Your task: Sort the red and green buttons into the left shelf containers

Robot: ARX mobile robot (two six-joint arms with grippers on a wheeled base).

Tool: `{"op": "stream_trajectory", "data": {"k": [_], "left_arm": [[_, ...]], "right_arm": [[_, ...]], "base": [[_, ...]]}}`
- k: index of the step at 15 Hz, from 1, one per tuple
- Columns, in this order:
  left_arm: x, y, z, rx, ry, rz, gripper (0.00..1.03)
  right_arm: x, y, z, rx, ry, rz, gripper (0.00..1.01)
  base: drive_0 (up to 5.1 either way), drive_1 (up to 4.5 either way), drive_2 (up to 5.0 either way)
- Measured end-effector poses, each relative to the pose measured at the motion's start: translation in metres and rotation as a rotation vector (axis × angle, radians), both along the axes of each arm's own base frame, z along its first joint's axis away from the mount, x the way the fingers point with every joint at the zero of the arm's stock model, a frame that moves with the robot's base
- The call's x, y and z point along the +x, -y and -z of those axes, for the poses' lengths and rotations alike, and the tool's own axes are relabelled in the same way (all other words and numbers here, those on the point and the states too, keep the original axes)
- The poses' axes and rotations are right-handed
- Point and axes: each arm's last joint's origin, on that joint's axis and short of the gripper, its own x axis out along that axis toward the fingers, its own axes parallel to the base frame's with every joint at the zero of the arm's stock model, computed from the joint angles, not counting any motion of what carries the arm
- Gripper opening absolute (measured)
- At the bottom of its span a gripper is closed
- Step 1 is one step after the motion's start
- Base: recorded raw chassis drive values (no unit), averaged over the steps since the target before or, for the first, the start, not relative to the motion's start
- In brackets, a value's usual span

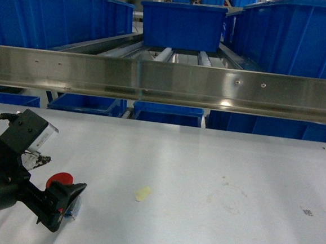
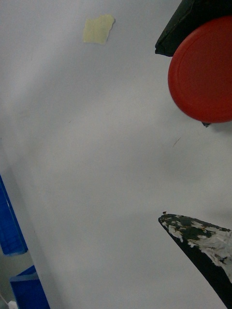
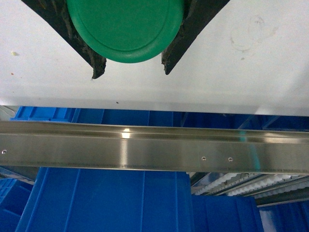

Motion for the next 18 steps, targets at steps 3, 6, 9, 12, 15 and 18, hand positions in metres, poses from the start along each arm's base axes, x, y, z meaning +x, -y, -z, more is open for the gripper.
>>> {"op": "stream_trajectory", "data": {"k": [3, 6, 9, 12, 15, 18], "left_arm": [[0.004, 0.003, 0.003, 0.002, -0.024, 0.018, 0.98], [0.017, 0.004, 0.008, -0.002, -0.077, 0.013, 0.98], [0.017, 0.004, 0.009, -0.003, -0.079, 0.012, 0.63], [0.017, 0.004, 0.009, -0.007, -0.081, 0.009, 0.30], [0.017, 0.004, 0.009, -0.008, -0.081, 0.009, 0.29], [-0.011, -0.022, -0.022, -0.005, 0.093, -0.125, 0.29]], "right_arm": [[0.000, 0.000, 0.000, 0.000, 0.000, 0.000, 0.31], [0.000, 0.000, 0.000, 0.000, 0.000, 0.000, 0.31], [0.000, 0.000, 0.000, 0.000, 0.000, 0.000, 0.31], [0.000, 0.000, 0.000, 0.000, 0.000, 0.000, 0.31], [0.000, 0.000, 0.000, 0.000, 0.000, 0.000, 0.31], [0.000, 0.000, 0.000, 0.000, 0.000, 0.000, 0.31]], "base": [[0.0, 0.00, 0.0], [0.0, 0.00, 0.0], [0.0, 0.00, 0.0], [0.0, 0.00, 0.0], [0.0, 0.00, 0.0], [0.0, 0.00, 0.0]]}}
